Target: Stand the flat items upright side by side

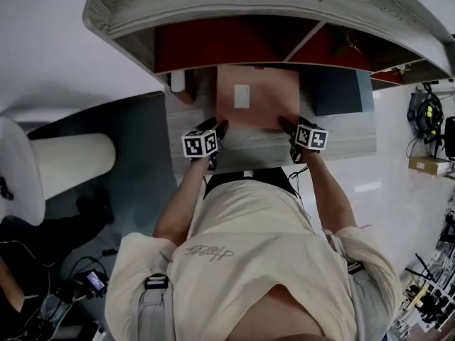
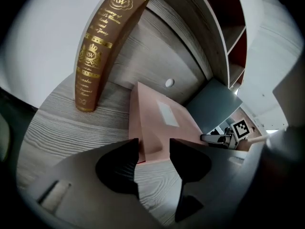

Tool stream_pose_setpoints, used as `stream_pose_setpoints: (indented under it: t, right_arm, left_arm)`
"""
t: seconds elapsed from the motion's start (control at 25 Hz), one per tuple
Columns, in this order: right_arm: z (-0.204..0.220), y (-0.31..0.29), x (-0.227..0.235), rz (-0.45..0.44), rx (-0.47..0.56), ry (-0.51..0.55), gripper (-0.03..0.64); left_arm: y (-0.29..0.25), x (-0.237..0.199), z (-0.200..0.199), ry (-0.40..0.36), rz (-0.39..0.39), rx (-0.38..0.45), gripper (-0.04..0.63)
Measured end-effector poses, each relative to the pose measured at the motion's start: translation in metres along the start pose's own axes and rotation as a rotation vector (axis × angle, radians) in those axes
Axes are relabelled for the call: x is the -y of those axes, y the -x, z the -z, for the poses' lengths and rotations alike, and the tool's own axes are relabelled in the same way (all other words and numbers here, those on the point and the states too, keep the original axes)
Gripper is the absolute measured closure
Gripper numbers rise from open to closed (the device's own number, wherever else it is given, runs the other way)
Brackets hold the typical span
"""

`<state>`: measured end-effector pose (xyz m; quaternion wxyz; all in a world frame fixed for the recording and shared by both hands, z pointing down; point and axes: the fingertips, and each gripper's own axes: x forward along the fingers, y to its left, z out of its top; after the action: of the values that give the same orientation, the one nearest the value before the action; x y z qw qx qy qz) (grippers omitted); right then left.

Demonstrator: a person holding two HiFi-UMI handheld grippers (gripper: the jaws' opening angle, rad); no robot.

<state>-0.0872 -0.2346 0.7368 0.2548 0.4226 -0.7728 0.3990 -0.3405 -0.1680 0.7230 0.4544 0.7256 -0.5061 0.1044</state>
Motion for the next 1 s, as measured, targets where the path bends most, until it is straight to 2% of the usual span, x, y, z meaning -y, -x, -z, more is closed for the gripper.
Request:
stream_pose_setpoints:
  t: [0.16,0.32,0.52,0.76,0.88,1.0]
  right_arm:
    - [0.024,0.011,-0.009,-0.019,-0.012,-0.003,0.249]
    - [0.054,0.027,-0.018,-0.034,-0.031,-0.012,0.273]
    - [0.093,0.042,-0.032,-0.066,-0.049,-0.025,0.305]
    - [0.144,0.067,-0.051,-0.113,-0.098,-0.010,0.344]
    - [0.166,0.076,-0.063,-0.148,-0.120,0.014,0.360]
    - [0.180,0.085,-0.068,-0.176,-0.117,0.037,0.368]
  left_arm:
    - [0.009,-0.004,0.008,-0.034,0.004,0.010,0.379]
    - [0.018,-0.011,0.018,0.002,0.005,0.057,0.380]
    - [0.028,-0.020,0.029,-0.024,-0.014,0.049,0.382]
    - [0.042,-0.024,0.045,0.002,-0.055,0.036,0.362]
    - [0.049,-0.031,0.047,0.029,-0.090,0.056,0.356]
    - [0.053,-0.032,0.047,0.074,-0.091,0.087,0.344]
